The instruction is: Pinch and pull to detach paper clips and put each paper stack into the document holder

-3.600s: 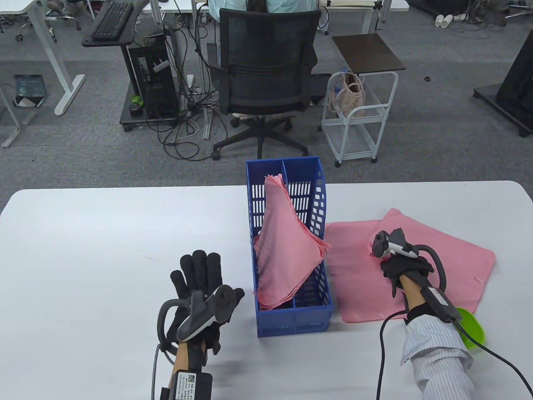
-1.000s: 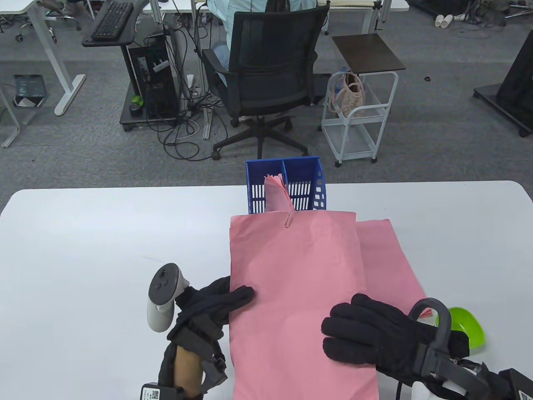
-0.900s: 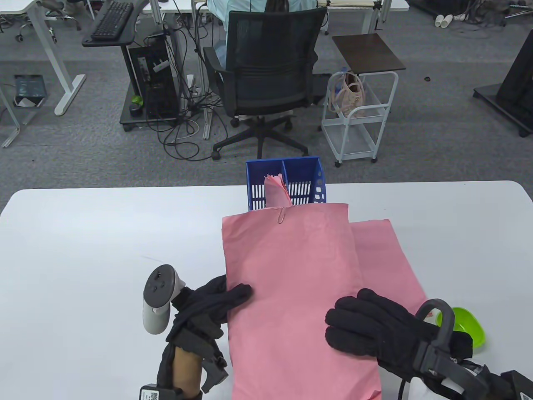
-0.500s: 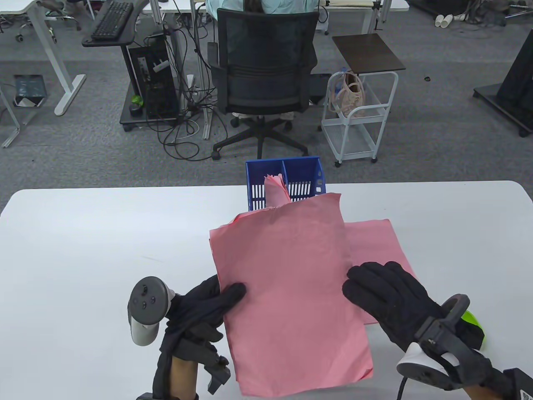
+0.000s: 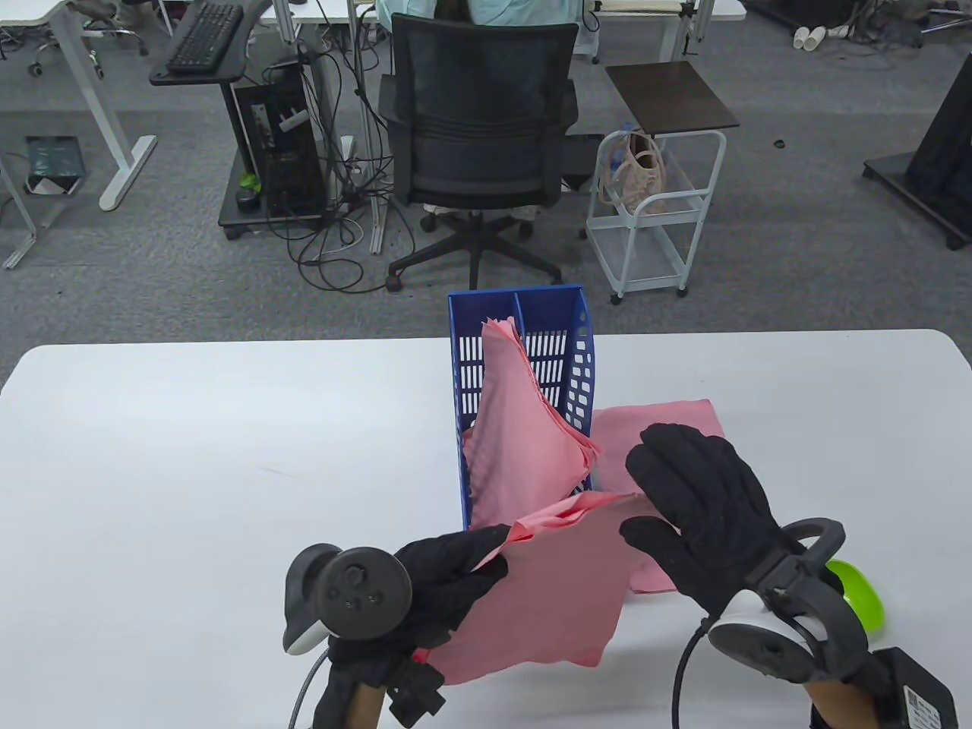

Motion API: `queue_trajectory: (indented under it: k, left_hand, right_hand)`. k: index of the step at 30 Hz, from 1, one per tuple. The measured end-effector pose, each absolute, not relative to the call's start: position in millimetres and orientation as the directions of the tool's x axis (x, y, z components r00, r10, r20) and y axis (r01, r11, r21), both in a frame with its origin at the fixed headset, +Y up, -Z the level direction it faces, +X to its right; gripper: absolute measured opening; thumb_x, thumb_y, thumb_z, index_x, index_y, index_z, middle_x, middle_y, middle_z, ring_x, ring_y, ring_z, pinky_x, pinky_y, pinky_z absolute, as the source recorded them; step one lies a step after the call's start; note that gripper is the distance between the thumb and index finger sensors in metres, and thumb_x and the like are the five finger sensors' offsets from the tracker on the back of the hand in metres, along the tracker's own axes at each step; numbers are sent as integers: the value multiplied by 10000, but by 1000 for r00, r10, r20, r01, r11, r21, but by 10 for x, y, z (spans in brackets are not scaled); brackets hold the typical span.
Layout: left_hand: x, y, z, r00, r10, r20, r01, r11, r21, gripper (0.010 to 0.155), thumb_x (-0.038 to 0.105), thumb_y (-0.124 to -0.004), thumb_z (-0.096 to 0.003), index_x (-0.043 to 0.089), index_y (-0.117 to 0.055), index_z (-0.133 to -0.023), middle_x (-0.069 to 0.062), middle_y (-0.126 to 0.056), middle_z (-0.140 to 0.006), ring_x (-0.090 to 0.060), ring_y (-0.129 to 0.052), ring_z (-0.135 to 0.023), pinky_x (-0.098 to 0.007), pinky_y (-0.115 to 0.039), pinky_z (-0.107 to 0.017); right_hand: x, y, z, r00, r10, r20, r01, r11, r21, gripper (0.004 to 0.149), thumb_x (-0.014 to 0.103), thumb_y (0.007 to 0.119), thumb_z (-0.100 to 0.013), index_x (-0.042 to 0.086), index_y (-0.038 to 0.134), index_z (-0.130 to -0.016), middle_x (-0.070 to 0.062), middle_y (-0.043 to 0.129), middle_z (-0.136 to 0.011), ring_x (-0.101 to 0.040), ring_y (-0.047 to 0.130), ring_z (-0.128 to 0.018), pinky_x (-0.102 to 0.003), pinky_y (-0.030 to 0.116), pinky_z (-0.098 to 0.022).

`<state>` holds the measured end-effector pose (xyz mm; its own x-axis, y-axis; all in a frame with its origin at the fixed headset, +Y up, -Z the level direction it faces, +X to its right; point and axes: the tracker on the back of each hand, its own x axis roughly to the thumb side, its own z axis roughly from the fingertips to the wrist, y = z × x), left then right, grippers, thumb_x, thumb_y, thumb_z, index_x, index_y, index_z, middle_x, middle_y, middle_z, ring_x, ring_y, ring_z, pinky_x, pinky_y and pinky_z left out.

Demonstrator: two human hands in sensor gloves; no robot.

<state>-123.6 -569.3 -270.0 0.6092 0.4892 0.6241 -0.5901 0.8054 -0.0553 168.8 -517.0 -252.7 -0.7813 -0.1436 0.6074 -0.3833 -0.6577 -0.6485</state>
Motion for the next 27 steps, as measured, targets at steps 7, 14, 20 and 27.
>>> queue_trajectory:
  k: [7,14,20,27]
  left_hand:
    - [-1126,-5697,-2652,659,407,632,-515,857,-16,422,357,-700,-577,256,-786,-977,-49,-969,-859,-237,-1048,-672,-434,-849,-571]
    - [-1115,-5707,-2666,671,390,630,-481,876,-29,420,355,-706,-570,253,-807,-965,-48,-983,-841,-233,-1055,-653,-423,-854,-561]
    - [-1079,-5732,-2692,671,392,629,-455,888,-68,420,354,-707,-568,245,-819,-957,-48,-996,-820,-221,-1065,-625,-410,-862,-543]
    - [-1047,-5753,-2709,692,367,621,-414,907,-74,422,358,-707,-566,241,-823,-955,-45,-1003,-812,-219,-1069,-617,-409,-867,-537]
  right_hand:
    - [1672,-5183,-2548,-707,-51,705,-453,-734,-507,412,418,741,-530,243,752,-903,-71,843,-960,-300,916,-814,-440,746,-656]
    - [1733,-5219,-2597,-684,-42,728,-407,-806,-429,332,410,766,-519,279,806,-822,-21,918,-858,-245,980,-711,-394,797,-592]
    - [1857,-5297,-2606,-701,-34,712,-380,-828,-413,334,392,766,-522,274,807,-833,-24,919,-861,-247,983,-707,-394,799,-589]
    - [1985,-5385,-2605,-739,-59,671,-320,-846,-427,334,394,759,-522,272,813,-827,-26,926,-850,-249,986,-699,-395,801,-583]
